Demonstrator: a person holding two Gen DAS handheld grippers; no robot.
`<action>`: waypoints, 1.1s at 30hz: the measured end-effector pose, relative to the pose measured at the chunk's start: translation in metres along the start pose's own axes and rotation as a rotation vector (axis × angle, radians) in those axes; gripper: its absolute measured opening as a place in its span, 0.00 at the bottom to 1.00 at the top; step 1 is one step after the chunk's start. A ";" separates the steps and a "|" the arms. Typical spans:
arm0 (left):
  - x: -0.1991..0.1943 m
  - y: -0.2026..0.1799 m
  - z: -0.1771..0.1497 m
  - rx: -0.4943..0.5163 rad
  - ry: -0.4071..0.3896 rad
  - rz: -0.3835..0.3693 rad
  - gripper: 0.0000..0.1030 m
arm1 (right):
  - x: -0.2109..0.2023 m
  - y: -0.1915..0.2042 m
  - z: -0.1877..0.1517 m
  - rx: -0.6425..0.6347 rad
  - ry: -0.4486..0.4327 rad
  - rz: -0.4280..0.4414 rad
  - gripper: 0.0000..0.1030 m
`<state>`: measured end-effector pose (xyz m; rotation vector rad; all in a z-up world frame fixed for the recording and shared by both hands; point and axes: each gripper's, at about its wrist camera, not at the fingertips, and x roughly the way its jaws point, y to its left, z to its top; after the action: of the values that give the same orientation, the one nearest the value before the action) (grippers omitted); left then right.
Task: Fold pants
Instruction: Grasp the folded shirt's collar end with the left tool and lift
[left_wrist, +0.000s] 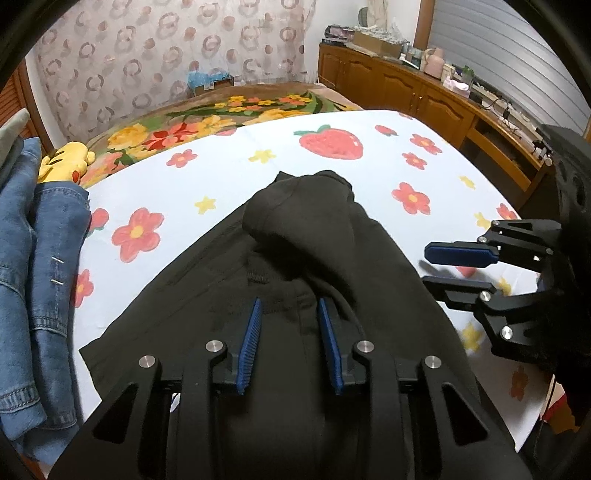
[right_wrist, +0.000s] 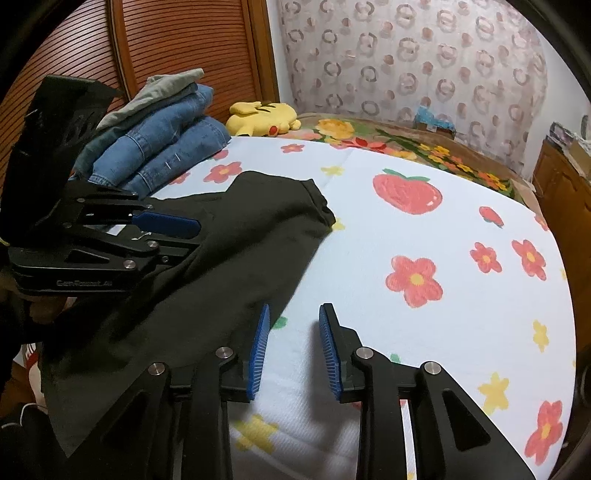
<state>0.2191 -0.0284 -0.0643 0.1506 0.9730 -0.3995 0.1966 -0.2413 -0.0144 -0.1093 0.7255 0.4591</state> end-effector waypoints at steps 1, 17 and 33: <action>0.000 0.000 0.000 0.000 -0.001 -0.001 0.24 | 0.000 0.000 0.000 -0.002 0.002 -0.003 0.29; -0.059 0.055 -0.008 -0.098 -0.148 0.110 0.05 | 0.005 -0.001 -0.001 -0.009 0.019 -0.033 0.31; -0.080 0.081 -0.022 -0.141 -0.182 0.205 0.05 | 0.003 -0.003 0.000 -0.021 0.020 -0.069 0.31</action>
<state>0.1946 0.0735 -0.0148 0.0837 0.7941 -0.1527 0.1996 -0.2427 -0.0169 -0.1581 0.7348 0.4000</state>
